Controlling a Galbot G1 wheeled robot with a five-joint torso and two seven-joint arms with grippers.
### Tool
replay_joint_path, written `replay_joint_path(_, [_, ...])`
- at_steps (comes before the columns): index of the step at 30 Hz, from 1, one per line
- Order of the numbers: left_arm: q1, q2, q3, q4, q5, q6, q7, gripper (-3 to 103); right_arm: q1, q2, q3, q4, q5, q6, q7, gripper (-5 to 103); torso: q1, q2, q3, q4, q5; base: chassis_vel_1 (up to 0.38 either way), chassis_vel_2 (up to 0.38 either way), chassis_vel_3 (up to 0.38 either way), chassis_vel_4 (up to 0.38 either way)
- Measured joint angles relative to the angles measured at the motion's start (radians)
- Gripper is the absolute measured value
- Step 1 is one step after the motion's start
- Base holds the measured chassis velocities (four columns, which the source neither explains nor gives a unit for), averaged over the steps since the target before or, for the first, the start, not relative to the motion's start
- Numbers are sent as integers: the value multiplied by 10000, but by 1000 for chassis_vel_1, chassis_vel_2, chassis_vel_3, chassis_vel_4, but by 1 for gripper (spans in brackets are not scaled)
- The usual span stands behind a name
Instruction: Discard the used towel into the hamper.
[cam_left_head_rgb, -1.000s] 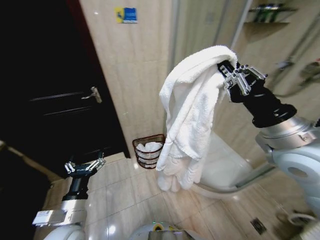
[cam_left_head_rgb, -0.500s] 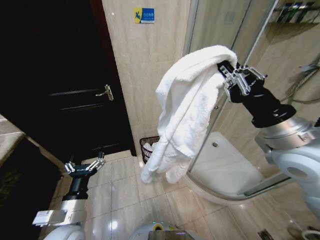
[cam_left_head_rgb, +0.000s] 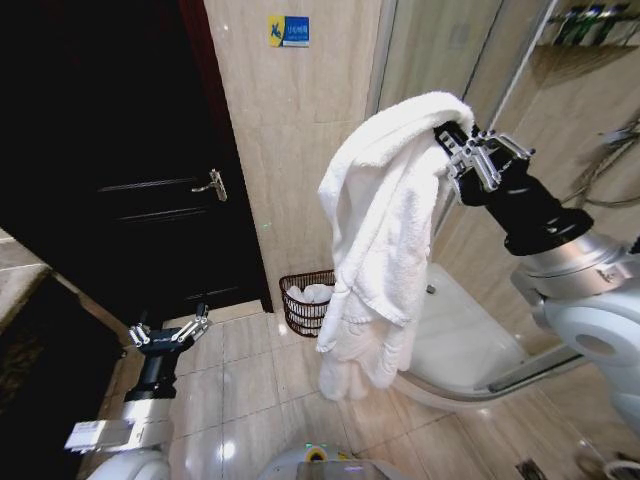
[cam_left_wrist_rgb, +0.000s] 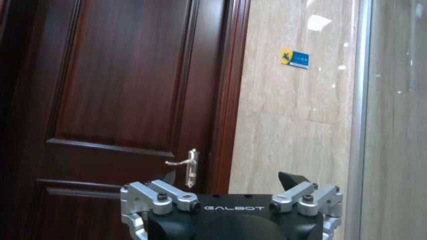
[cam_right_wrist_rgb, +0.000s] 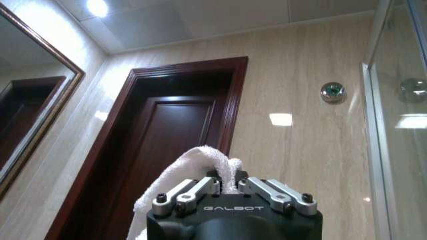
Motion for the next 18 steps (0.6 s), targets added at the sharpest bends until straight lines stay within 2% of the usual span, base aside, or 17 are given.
replay_joint_path(18, [0,0,0,0,0,0,0,100,-34,20,-50,36,2,-2,7,9,404,870,463,0,0,0,0,0,0])
